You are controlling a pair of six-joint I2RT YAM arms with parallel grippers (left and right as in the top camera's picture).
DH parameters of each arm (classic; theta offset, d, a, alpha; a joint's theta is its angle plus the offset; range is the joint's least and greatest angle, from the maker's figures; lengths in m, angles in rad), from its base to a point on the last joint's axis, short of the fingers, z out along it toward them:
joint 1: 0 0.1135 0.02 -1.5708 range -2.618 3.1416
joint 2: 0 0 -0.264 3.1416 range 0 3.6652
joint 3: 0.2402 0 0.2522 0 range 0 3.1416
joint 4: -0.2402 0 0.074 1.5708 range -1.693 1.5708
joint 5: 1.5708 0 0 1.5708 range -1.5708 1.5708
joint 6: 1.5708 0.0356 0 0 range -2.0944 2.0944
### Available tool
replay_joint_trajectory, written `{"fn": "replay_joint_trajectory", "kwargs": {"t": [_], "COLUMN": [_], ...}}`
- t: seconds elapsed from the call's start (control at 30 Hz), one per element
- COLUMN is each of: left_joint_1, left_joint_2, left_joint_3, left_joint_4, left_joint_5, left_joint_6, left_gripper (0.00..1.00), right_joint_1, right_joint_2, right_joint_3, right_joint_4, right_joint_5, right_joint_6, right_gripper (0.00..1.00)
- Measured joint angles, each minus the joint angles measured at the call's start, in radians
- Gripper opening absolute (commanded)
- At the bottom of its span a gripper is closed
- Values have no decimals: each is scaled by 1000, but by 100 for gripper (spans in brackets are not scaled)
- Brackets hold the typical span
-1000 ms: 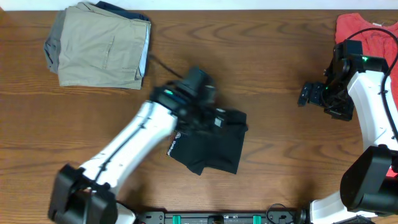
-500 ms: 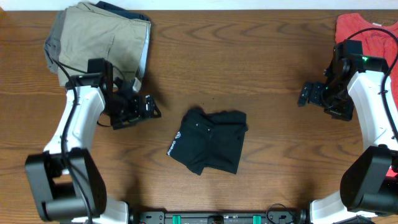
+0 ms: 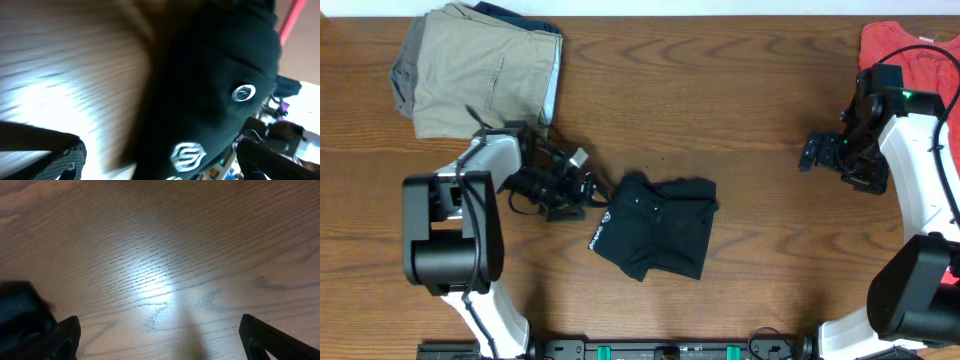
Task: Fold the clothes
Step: 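Grasp the folded black shirt bundle with the left gripper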
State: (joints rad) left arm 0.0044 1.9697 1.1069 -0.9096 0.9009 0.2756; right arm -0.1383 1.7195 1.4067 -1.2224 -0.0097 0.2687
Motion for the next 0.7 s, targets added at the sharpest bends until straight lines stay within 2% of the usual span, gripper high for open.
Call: {"fn": "replay_joint_trajectory", "kwargs": {"t": [0.3,0.37,0.43,0.53,0.63,0.7], "left_joint_1": [-180,-207,-226,-246,-251,-251], "left_joint_2": [20,20,21,31,37,37], "left_joint_3": [1,1,0,-2,-2,-1], "left_joint_4": [58,80,106,144,156,157], "left_joint_5": [68,76,72,49,39,35], "left_joint_6": [10,1,-23,-58,-107,-136], "left_gripper": [100,88,69,26,6,6], "right_joint_1": [0,0,0,0,0,0], "right_joint_2": [0,0,0,0,0,0], "right_joint_3": [0,0,0,0,0,0], "right_joint_4": [0,0,0,0,0,0], "right_joint_5": [0,0,0,0,0,0], "right_joint_6": [0,0,0,0,0,0], "right_gripper": [99,99,99,99,99,99]}}
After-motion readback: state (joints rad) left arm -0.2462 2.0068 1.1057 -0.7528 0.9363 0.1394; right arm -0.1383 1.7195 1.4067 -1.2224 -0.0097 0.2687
